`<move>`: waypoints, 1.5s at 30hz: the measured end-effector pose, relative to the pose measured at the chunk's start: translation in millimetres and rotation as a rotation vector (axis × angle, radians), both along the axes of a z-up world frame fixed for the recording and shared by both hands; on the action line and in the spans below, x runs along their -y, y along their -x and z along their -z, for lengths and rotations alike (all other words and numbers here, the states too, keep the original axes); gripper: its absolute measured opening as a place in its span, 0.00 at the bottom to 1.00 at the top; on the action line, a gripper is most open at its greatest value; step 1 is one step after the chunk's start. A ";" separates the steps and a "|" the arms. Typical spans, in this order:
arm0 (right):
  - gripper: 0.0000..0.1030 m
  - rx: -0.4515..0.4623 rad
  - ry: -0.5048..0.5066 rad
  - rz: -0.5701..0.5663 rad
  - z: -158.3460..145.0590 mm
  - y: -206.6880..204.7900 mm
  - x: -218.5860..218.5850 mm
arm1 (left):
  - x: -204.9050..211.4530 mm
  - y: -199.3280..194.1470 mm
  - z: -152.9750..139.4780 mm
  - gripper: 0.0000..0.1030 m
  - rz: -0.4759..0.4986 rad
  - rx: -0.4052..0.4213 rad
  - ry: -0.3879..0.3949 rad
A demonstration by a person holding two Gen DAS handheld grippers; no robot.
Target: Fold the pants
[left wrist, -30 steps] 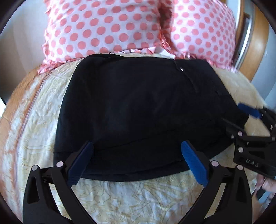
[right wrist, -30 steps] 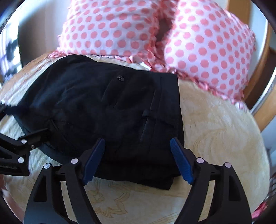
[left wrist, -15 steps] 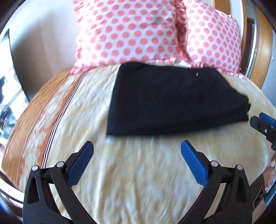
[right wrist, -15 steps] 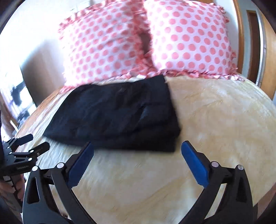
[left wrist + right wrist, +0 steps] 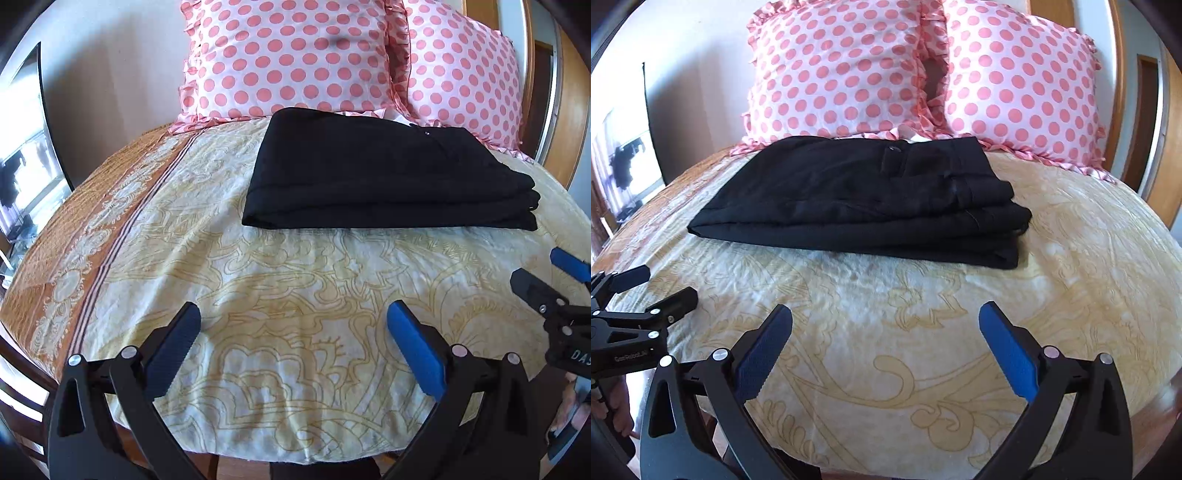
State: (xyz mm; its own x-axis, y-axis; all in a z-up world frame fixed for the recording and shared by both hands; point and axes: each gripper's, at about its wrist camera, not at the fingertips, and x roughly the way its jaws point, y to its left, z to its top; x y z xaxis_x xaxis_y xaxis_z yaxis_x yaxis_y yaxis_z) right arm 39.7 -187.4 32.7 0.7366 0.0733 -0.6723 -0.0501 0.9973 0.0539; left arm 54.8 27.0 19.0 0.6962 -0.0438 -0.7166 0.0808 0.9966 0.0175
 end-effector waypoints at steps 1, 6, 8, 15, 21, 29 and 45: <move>0.99 -0.004 -0.002 0.015 1.0 0.0 1.2 | 0.2 0.2 0.5 0.98 -0.003 -0.002 0.009; 0.99 -0.028 -0.020 0.040 6.9 0.1 3.1 | 5.2 4.2 1.8 0.98 0.000 0.015 0.008; 0.99 -0.024 0.016 0.039 9.0 -0.1 -1.2 | 5.4 4.8 2.3 0.98 0.002 0.024 0.009; 0.99 -0.039 0.017 0.040 8.5 -1.5 -1.2 | 4.5 7.3 3.7 0.98 0.001 0.045 0.011; 0.99 -0.031 0.019 0.039 8.0 -1.4 -1.6 | 6.2 8.6 3.9 0.98 -0.016 0.052 0.011; 0.99 -0.027 0.019 0.039 8.5 -1.5 -3.3 | 6.6 8.5 3.8 0.98 -0.018 0.054 0.011; 0.99 -0.027 0.019 0.043 8.1 -1.6 -4.0 | 7.1 8.5 3.9 0.98 -0.019 0.054 0.011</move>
